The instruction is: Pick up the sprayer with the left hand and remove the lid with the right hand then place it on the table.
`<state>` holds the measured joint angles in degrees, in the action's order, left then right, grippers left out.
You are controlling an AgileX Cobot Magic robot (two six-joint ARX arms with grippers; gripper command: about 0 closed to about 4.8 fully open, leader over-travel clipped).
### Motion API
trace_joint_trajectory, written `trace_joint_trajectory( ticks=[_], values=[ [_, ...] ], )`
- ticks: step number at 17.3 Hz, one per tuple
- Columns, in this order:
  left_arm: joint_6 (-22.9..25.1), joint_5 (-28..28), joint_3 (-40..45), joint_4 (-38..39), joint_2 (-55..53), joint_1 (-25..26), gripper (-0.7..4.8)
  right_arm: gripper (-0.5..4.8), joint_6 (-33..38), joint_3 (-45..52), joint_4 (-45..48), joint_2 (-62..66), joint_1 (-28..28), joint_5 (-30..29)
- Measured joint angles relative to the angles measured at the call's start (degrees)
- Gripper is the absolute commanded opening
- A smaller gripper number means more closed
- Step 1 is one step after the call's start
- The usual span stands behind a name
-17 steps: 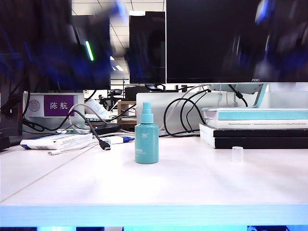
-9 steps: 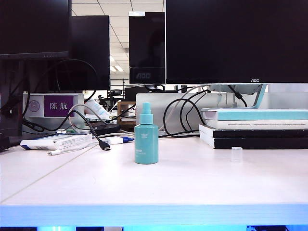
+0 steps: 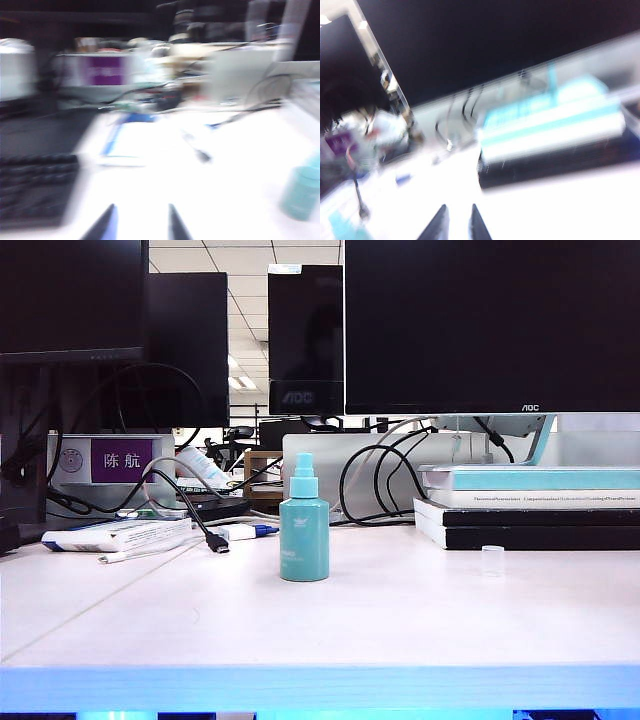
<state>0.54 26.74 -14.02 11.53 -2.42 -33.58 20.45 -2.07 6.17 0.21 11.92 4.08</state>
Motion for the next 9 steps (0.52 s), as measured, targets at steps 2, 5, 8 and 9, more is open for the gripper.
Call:
trace_joint_trajectory(
  ticks=[2, 5, 8, 9],
  values=[
    [2.49, -0.83, 4.87, -4.09, 0.02, 0.0, 0.27, 0.62, 0.2, 1.4, -5.33, 0.52, -0.02, -0.2],
    [3.06, -0.81, 7.74, -3.96, 0.0, 0.02, 0.27, 0.62, -1.05, 1.4, -13.03, 0.42, -0.09, -0.37],
    [-1.11, 2.91, 7.82, -4.04, 0.04, 0.02, 0.28, 0.62, -1.25, 1.4, -10.8, 0.35, -0.09, 2.16],
    [-3.52, 2.01, 7.82, -4.04, 0.04, 0.02, 0.28, 0.62, -1.25, 1.4, -10.71, 0.35, -0.09, 3.3]
  ],
)
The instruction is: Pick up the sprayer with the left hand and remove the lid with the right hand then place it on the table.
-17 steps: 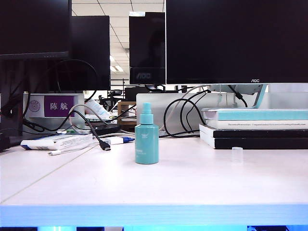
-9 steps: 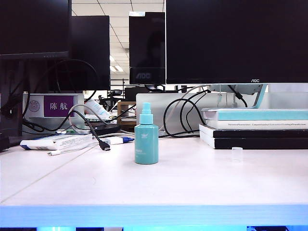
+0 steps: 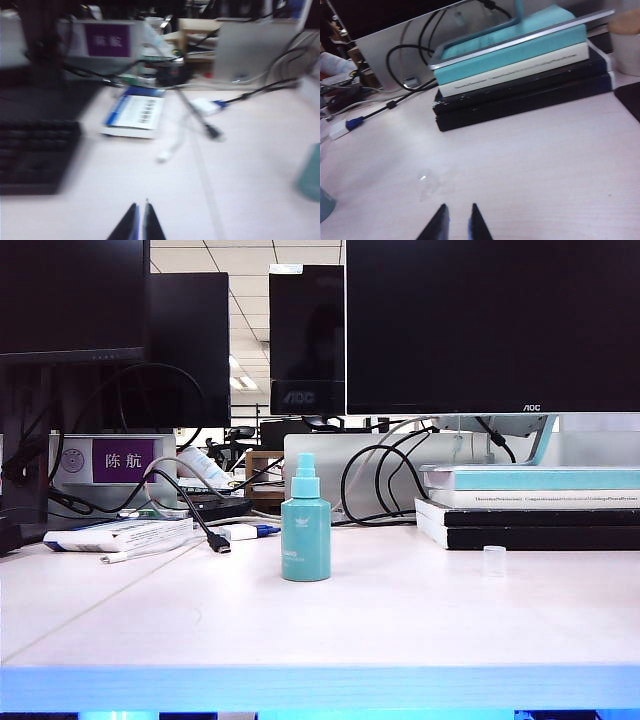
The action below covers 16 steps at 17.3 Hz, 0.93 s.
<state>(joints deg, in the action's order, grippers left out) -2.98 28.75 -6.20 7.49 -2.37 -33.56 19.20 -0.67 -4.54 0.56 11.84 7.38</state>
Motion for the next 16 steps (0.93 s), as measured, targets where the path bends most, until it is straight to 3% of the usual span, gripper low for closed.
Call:
trace_joint_trajectory(
  ticks=[6, 9, 16],
  values=[
    [-1.79, -2.01, 0.2, 2.47, 0.2, 0.0, 0.28, 0.62, -0.02, 0.0, -0.02, -0.04, 0.0, 0.15],
    [-1.79, -2.03, 4.61, 3.72, 2.03, 0.09, 0.28, 0.62, -0.11, 0.0, -1.7, -0.48, -1.11, -0.83],
    [-1.77, -4.42, 5.44, 0.42, 2.05, 1.16, 0.28, 0.62, -0.17, 0.0, -2.32, -0.48, -14.73, -2.47]
  ],
)
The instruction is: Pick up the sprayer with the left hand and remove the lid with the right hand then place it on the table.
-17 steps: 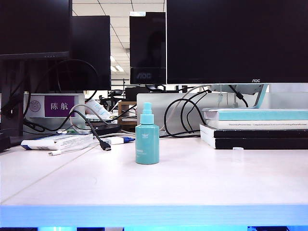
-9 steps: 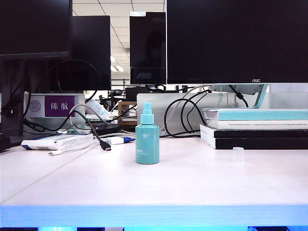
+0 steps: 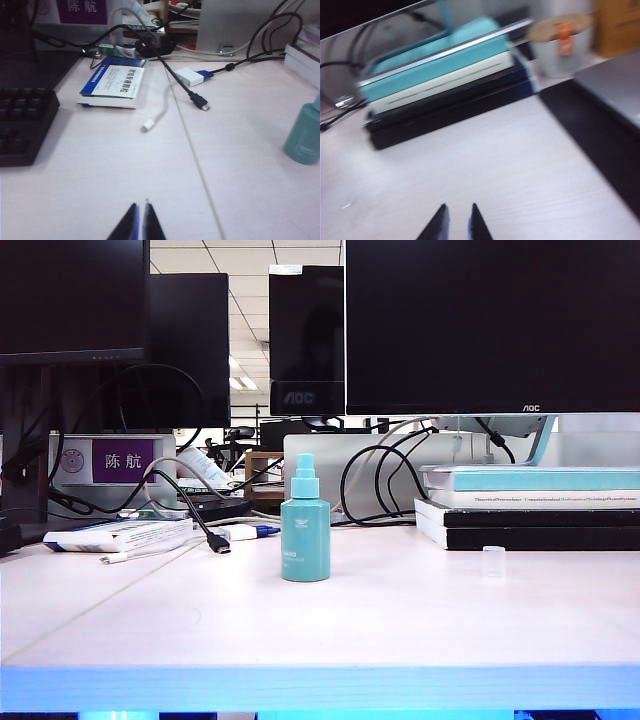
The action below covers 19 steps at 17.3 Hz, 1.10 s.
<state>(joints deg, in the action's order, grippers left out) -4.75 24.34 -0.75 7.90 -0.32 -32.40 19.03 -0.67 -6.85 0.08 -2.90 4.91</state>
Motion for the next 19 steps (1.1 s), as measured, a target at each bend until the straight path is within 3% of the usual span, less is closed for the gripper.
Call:
trace_joint_trajectory(
  ticks=[2, 6, 9, 13, 19],
  values=[
    [0.0, -0.98, 0.02, 0.02, 0.0, 3.61, 0.28, 0.62, 0.0, 0.0, -0.09, 0.0, 0.0, -1.16],
    [-0.02, -3.28, 0.07, 0.2, 0.0, 21.07, 0.28, 0.62, 0.0, 0.0, -0.42, 0.0, -0.22, -9.7],
    [-0.02, -3.67, 0.07, 0.22, 0.0, 32.7, 0.28, 0.62, 0.0, 0.0, -0.46, 0.0, -0.2, -10.14],
    [-0.02, -4.0, 0.09, 0.07, 0.0, 37.33, 0.28, 0.62, 0.02, 0.0, -0.85, 0.0, 0.04, -9.4],
    [-0.02, -5.05, 0.09, 0.22, 0.04, 37.99, 0.28, 0.62, 0.02, 0.0, -1.25, 0.0, 0.04, -7.69]
  ],
)
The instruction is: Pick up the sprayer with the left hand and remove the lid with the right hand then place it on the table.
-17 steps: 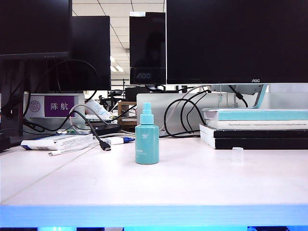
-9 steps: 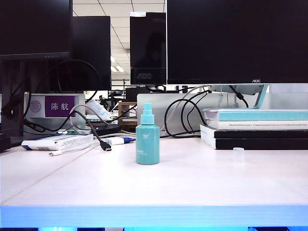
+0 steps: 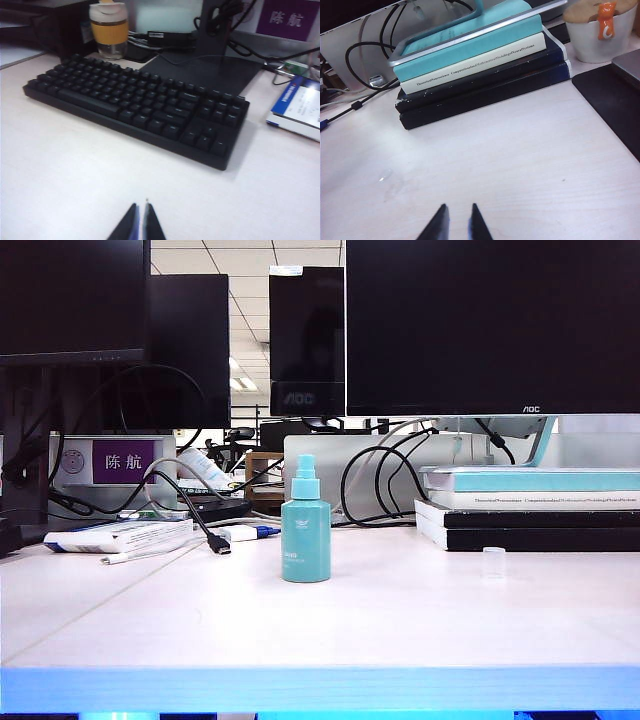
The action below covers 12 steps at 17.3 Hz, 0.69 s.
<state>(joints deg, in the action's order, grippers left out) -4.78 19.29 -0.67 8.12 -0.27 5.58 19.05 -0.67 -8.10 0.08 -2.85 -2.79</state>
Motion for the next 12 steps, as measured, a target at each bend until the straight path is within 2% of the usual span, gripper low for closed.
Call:
trace_joint_trajectory(
  ticks=[1, 4, 6, 12],
  values=[
    [0.0, -0.85, 0.0, 0.04, 0.0, 0.0, 0.28, 0.62, -0.02, 0.0, 0.02, 0.0, 0.0, 0.0],
    [0.0, -13.55, 0.0, 1.2, 0.0, 0.0, 0.28, 0.62, 0.0, 0.0, 0.2, 0.0, 0.0, 0.02],
    [0.0, -18.82, 0.0, 1.66, 0.0, -0.04, 0.28, 0.62, -0.04, 0.0, 1.18, 0.0, 0.04, 0.04],
    [0.0, -19.3, 0.0, 1.73, 0.02, -0.04, 0.28, 0.62, -2.82, 0.0, 1.68, 0.0, 0.07, 0.07]
  ],
)
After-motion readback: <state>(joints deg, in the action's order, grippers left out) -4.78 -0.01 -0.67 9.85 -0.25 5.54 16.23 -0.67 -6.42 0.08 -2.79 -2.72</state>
